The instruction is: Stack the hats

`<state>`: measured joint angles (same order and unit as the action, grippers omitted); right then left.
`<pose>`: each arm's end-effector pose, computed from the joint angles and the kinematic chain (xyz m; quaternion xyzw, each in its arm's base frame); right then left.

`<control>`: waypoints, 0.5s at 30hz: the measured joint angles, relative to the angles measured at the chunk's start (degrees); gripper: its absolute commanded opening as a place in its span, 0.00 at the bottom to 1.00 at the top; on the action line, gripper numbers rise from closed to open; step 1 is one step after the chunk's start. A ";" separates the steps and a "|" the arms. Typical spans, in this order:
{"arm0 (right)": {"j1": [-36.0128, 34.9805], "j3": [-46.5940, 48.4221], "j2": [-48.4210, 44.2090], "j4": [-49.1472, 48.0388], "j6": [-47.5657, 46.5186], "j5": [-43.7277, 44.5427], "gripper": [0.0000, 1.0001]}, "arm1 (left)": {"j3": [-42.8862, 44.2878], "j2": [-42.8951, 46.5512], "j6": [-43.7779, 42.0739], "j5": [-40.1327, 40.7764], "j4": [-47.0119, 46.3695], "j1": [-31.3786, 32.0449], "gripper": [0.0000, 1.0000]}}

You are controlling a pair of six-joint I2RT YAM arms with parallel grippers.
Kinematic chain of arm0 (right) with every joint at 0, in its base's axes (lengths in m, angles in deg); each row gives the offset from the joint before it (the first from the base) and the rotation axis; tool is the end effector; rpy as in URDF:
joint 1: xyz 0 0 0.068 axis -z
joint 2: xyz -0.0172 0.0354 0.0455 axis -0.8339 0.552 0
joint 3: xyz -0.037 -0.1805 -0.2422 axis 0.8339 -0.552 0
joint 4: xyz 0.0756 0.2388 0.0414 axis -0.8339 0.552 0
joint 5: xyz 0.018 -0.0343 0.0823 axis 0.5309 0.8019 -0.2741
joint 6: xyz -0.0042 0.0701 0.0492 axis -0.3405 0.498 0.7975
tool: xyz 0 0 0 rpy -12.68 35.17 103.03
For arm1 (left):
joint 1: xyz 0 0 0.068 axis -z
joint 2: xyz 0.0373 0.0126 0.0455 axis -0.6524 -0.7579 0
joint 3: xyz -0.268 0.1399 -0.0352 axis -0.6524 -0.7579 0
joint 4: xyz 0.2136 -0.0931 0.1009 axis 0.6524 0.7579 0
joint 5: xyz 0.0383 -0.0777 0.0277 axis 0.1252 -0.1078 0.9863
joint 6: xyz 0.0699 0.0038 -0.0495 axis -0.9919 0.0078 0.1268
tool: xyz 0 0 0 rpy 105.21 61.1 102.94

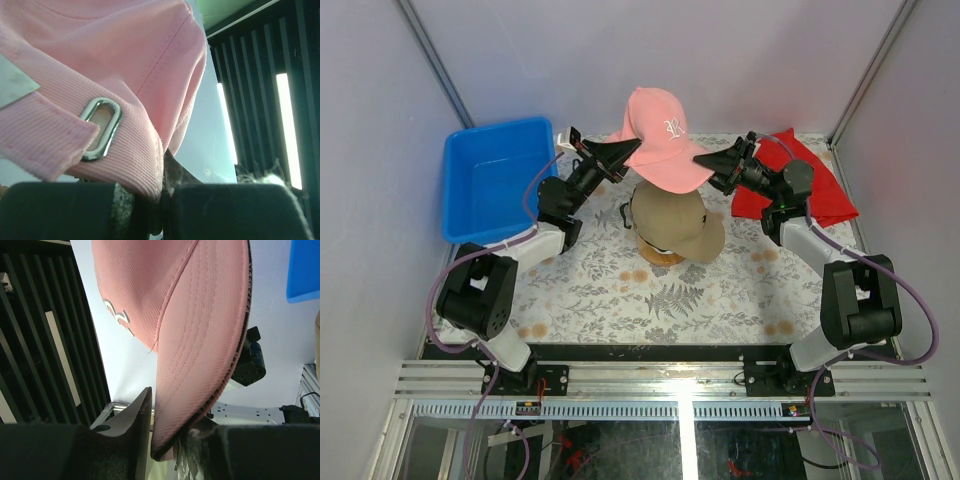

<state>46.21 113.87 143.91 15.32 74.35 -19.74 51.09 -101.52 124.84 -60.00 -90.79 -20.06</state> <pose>0.3324 0.1222 0.3823 0.1481 0.5795 0.7933 0.1136 0.3543 -0.1614 0.3760 -0.2053 0.4660 -0.7954 0.3288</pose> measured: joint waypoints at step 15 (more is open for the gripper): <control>0.61 -1.18 -1.05 0.26 0.02 -0.70 0.20 | -1.97 3.30 -2.60 -0.04 0.52 -2.40 0.00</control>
<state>46.82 112.69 142.86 15.59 74.37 -20.44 49.12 -98.22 122.24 -60.05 -90.27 -22.46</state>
